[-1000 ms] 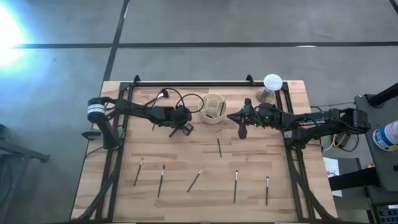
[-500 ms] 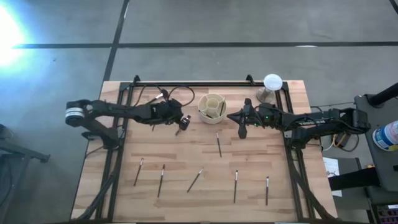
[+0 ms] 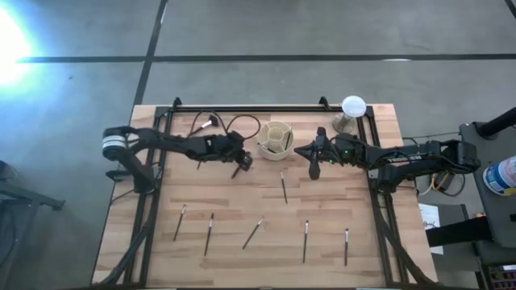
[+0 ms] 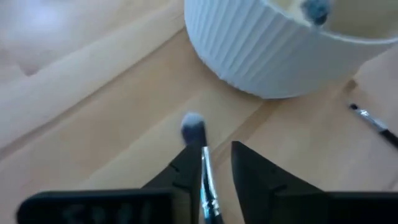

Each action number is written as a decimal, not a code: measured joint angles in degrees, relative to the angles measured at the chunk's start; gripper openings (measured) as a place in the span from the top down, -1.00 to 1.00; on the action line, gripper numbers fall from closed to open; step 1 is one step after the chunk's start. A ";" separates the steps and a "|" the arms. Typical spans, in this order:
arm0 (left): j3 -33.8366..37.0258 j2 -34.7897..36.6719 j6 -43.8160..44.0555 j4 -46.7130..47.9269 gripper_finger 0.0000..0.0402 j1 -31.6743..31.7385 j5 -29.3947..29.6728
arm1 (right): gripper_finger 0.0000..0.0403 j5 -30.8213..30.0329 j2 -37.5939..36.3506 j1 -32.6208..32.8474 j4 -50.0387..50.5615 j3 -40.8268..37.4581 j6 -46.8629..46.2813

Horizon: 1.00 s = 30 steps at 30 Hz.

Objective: Put items in baskets/containers
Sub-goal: Put the black silver blush brush into the pen organizer

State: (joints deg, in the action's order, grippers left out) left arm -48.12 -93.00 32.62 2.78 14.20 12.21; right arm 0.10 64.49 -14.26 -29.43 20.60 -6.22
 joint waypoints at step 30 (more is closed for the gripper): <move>-5.53 -11.49 -4.88 3.26 0.87 2.54 -1.27 | 0.96 0.02 0.00 0.02 0.07 0.00 0.23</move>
State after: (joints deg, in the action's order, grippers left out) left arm -53.65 -104.49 27.74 6.04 16.74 10.94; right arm 0.12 64.49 -14.24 -29.36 20.60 -5.99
